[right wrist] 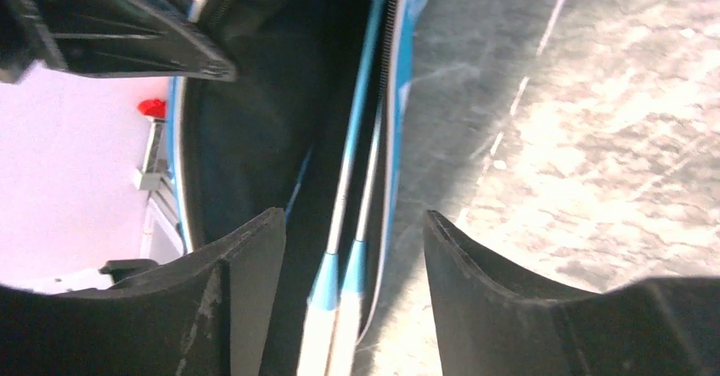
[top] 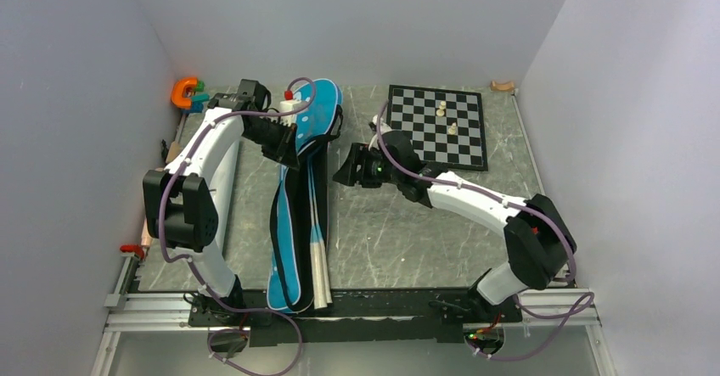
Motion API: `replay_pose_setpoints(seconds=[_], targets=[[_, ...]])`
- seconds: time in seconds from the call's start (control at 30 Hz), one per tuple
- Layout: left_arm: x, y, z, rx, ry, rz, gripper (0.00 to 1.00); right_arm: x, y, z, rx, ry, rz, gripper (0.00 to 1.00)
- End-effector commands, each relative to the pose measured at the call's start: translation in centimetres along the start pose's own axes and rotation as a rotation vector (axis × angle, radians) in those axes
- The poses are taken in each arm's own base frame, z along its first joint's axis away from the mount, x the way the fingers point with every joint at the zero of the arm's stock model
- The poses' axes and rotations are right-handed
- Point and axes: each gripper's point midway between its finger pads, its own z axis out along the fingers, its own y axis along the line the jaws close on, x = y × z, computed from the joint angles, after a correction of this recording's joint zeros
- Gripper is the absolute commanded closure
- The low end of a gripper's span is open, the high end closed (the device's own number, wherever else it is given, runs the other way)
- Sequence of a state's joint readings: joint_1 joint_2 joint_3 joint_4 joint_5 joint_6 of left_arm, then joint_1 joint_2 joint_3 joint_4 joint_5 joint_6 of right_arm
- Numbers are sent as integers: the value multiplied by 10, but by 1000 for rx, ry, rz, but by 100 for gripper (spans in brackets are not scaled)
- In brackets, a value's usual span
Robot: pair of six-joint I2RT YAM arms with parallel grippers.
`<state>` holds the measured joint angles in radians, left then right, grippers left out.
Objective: Pack up the badminton gear
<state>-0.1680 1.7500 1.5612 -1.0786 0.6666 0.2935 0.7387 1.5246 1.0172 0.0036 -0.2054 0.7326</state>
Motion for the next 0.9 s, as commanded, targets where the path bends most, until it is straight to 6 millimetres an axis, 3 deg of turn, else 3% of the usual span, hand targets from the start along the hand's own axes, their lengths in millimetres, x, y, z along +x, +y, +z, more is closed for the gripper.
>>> replay_pose_setpoints(seconds=[0.0, 0.17, 0.4, 0.73, 0.87], targets=[[-10, -24, -13, 67, -53, 23, 100, 16, -18, 8, 12, 24, -5, 33], [-10, -25, -14, 66, -56, 22, 100, 32, -19, 37, -58, 70, 35, 31], [-5, -24, -12, 63, -45, 20, 100, 31, -11, 61, -109, 78, 48, 38], [2, -22, -6, 71, -40, 20, 100, 39, -6, 78, -154, 118, 78, 76], [5, -24, -5, 81, -38, 25, 100, 37, -4, 77, -155, 121, 74, 100]])
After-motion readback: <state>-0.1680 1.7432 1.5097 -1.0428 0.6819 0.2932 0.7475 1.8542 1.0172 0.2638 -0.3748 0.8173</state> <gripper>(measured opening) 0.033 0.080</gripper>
